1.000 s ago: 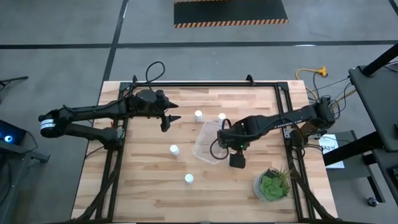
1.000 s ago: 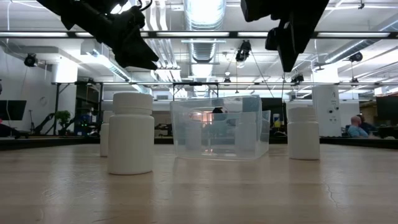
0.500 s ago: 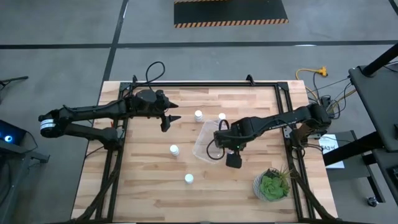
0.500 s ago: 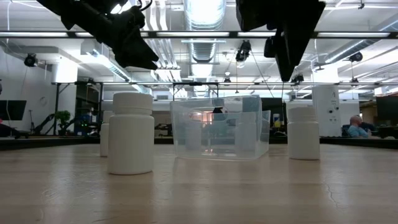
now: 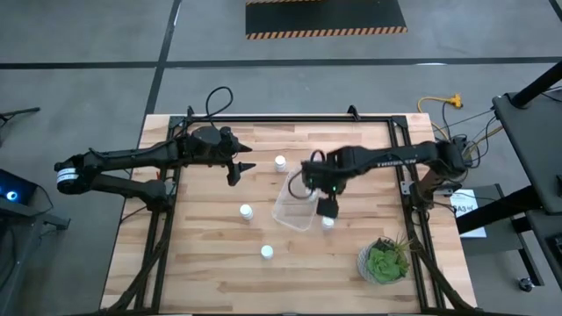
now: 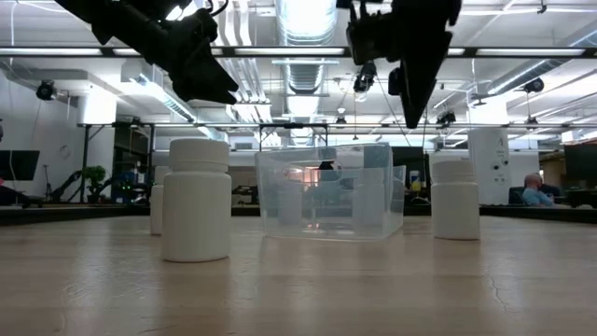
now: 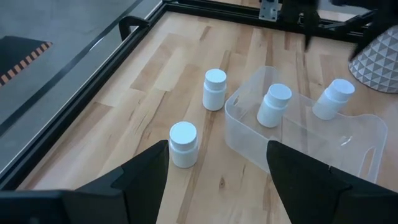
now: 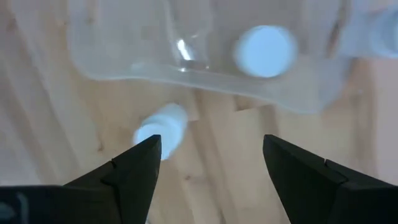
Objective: Pick and place pill bottles into a basket
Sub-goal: Put the medicine bottle into the transparent bin
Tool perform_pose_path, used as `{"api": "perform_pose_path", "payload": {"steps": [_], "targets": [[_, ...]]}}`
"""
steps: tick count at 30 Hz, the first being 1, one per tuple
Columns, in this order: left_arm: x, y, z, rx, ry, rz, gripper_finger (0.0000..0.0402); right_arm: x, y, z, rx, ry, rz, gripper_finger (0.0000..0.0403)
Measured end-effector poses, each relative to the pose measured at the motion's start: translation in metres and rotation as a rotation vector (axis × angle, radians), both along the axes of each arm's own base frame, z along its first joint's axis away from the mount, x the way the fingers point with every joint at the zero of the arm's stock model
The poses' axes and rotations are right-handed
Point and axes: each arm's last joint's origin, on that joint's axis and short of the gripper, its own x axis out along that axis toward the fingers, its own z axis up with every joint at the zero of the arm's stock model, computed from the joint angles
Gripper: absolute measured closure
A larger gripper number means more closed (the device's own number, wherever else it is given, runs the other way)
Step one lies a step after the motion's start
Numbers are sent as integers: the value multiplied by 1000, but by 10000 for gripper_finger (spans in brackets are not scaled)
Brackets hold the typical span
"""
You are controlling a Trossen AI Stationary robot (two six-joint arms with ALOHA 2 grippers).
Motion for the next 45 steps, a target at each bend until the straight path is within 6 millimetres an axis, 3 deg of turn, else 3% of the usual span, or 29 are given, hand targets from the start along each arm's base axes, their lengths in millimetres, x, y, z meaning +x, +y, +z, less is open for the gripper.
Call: {"api": "perform_pose_path", "payload": {"steps": [10,15,31,45], "targets": [[0,0,0,0,0,1,148,-6,-77,7,-26,-43,-109,136],[0,0,0,0,0,1,148,-11,-102,10,-36,-63,-161,135],[2,1,5,12,-46,2,148,13,-118,-23,-23,-55,-172,138],[2,1,5,12,-48,2,148,19,-134,-36,-32,-77,-217,138]]}}
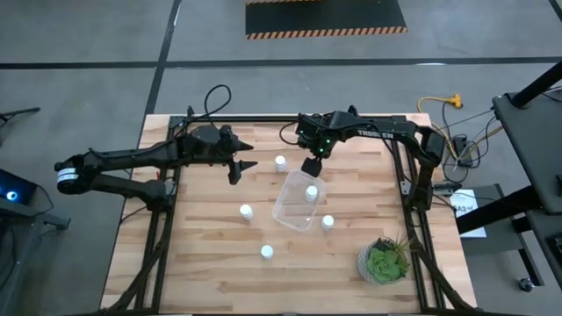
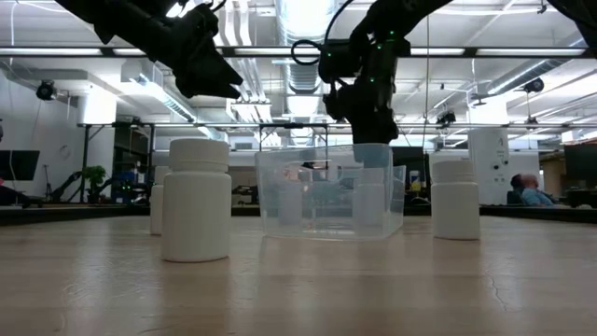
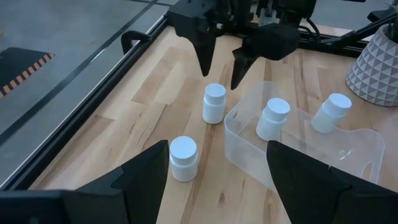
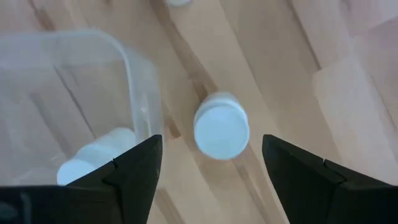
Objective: Pick and place pill bottles into a basket
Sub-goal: Put the medicine bottle into the transparent bin
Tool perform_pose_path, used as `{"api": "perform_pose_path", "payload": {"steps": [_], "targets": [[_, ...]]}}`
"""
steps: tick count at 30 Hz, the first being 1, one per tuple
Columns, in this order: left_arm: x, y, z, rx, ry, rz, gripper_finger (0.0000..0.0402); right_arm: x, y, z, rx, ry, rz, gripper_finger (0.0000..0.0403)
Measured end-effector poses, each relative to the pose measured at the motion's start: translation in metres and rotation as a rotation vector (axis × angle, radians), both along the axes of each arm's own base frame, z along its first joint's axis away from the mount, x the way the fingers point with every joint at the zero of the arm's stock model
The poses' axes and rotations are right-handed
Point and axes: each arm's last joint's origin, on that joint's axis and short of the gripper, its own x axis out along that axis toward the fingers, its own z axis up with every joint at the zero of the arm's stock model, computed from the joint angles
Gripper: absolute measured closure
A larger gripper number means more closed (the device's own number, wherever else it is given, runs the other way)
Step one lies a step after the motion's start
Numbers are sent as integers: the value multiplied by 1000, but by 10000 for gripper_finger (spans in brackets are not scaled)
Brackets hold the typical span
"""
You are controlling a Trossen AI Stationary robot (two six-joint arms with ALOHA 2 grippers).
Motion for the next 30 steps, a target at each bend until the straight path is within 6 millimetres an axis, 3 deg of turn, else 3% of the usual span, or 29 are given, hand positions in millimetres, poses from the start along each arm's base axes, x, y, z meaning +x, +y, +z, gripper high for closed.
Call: {"api": "perform_pose_path", "payload": {"steps": [30], "targets": [[0,0,-1,0,2,0,148,0,-4,-12,-3,-34,-59,138]]}}
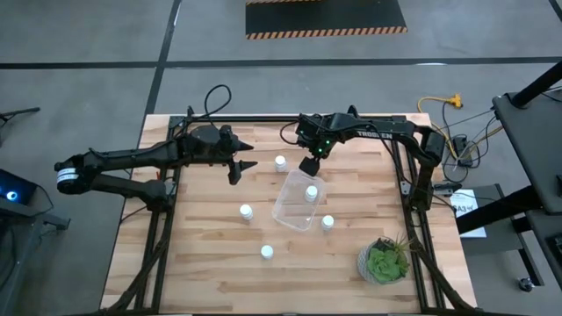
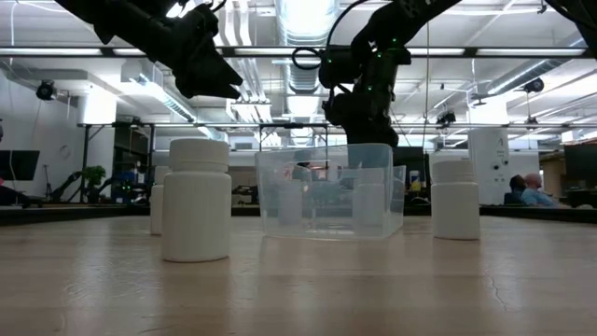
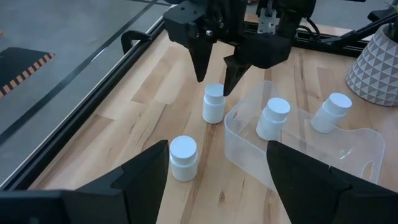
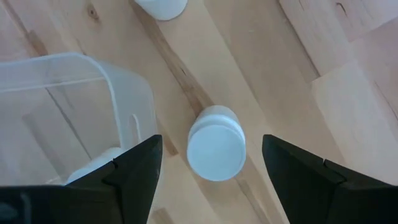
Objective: Pick and place pill bottles into a basket
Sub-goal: Put the medicine bottle into the transparent bin
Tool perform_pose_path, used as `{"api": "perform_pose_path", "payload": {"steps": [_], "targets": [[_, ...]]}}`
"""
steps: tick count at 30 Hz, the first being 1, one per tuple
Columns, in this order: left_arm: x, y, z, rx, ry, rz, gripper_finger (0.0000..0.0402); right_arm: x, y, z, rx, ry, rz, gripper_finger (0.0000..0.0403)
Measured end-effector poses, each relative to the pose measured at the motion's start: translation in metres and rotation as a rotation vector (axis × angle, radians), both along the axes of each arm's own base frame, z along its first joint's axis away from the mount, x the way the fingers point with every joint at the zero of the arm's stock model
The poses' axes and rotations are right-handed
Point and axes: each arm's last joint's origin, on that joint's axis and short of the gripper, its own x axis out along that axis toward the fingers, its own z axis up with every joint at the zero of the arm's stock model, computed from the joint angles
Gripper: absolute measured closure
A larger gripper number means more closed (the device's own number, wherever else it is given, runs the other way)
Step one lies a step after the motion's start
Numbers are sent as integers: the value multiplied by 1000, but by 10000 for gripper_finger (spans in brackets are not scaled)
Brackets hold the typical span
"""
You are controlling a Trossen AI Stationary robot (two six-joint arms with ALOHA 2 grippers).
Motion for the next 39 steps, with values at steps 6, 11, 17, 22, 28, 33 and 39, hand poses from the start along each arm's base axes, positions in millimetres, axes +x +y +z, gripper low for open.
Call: {"api": "perform_pose_path", "payload": {"steps": [6,11,17,22,28,33,39], "targets": [[0,0,0,0,0,0,148,-2,-1,-4,6,12,-9,138],[0,0,0,0,0,0,148,-5,0,-9,15,25,-23,138],[0,0,0,0,0,0,148,-7,1,-15,20,34,-27,138],[0,0,0,0,0,0,148,-7,1,-18,22,28,-30,138],[0,0,0,0,0,0,148,-7,1,-19,34,20,-26,138],[0,0,0,0,0,0,148,-6,1,-19,33,10,-32,138],[0,0,0,0,0,0,148,-7,2,-22,35,15,-33,138]]}}
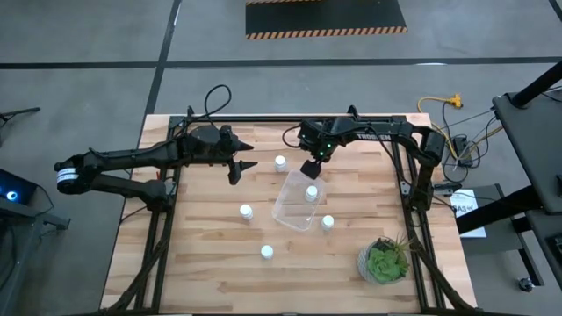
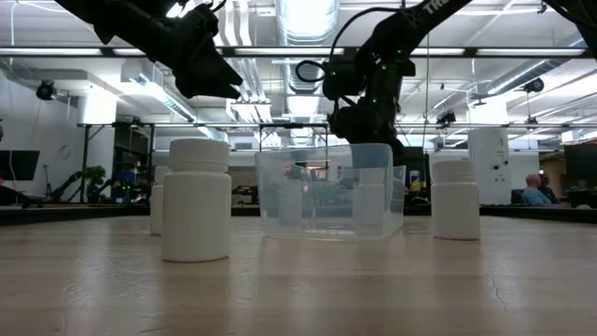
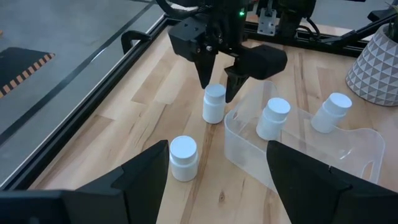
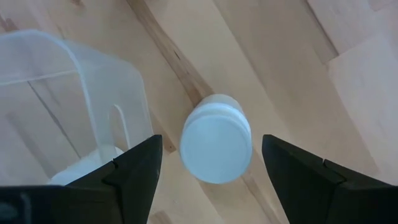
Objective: Pick and place pill bottles into a basket
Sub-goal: Put the medicine bottle into the transparent bin
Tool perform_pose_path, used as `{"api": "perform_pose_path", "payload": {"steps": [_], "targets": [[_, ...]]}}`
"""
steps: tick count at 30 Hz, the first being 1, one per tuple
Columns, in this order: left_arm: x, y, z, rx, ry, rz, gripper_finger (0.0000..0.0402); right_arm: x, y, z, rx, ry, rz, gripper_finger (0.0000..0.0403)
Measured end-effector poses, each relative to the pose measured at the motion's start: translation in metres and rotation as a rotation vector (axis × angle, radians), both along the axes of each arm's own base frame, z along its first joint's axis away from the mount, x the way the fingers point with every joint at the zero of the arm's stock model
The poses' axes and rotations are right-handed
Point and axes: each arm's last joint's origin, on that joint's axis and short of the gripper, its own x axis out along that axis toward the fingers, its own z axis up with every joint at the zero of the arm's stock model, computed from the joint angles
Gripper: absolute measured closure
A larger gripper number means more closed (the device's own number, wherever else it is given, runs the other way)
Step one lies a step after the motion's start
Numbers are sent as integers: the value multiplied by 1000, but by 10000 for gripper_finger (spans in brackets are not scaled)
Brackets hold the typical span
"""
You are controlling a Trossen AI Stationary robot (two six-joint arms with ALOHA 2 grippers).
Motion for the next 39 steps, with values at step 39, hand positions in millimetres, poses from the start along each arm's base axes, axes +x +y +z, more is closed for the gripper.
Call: {"api": "perform_pose_path", "payload": {"steps": [39], "targets": [[0,0,0,0,0,0,148,1,0,-6,-7,-26,5,254]]}}
